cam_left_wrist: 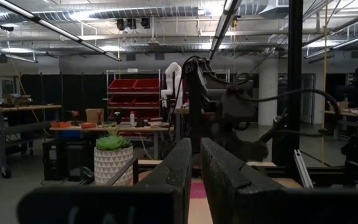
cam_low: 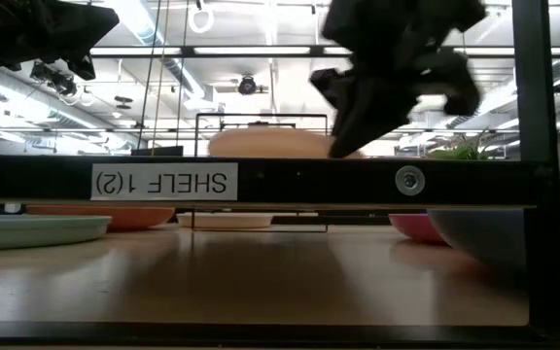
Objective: Place and stack plates onto a shelf
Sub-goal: Put the light orange plate on the shelf, then put the orange plate on the shelf
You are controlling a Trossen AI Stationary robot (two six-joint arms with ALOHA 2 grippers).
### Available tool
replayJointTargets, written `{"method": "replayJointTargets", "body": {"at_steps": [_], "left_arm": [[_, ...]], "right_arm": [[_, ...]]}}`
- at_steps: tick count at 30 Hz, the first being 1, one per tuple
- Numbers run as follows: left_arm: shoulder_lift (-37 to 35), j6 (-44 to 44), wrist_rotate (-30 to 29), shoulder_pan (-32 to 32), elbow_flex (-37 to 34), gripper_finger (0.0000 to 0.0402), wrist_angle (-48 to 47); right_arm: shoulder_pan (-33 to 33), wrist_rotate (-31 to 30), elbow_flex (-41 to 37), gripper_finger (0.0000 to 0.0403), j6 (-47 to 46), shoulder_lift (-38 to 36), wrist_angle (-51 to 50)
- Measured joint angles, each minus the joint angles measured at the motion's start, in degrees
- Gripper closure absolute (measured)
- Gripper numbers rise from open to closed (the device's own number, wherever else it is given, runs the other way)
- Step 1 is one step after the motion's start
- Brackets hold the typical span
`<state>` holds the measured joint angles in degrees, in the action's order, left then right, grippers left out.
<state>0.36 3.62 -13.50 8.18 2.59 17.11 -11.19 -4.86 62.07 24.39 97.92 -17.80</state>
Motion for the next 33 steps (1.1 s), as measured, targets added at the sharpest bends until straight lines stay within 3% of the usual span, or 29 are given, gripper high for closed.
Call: {"method": "replayJointTargets", "body": {"at_steps": [4, 7, 14, 21, 27, 30, 33], "left_arm": [[0.02, -1.28, -1.09, -0.02, 0.0, 0.0361, -0.79], [0.35, -3.79, -5.42, -0.02, 0.02, 0.0361, -0.95], [4.43, -9.03, -8.44, -0.67, 0.44, 0.0361, -6.0], [13.35, -11.41, -12.31, -3.01, 4.74, 0.0361, -14.02], [22.93, -17.32, -13.33, -4.26, 10.51, 0.0358, -23.9], [28.69, -21.43, -13.27, -4.28, 12.99, 0.0341, -30.83], [34.7, -24.23, -13.27, -4.28, 15.07, 0.0313, -34.01]], "right_arm": [[1.67, -0.08, 5.42, 0.0382, 2.66, 5.43, -4.3], [2.67, -0.66, 8.77, 0.038, 3.47, 8.11, -5.78], [4.03, -1.48, 10.3, 0.0352, 4.07, 9.87, -5.85], [3.37, -2.48, 10.31, 0.0306, 0.61, 4.85, -6.83], [3.07, -5.87, 10.31, 0.0275, -9.55, -0.63, -16.5], [2.86, -6.27, 8.64, 0.0271, -16.21, -3.1, -18.16], [1.27, -8.68, 3.78, 0.0272, -19.25, -5.67, -13.64]]}}
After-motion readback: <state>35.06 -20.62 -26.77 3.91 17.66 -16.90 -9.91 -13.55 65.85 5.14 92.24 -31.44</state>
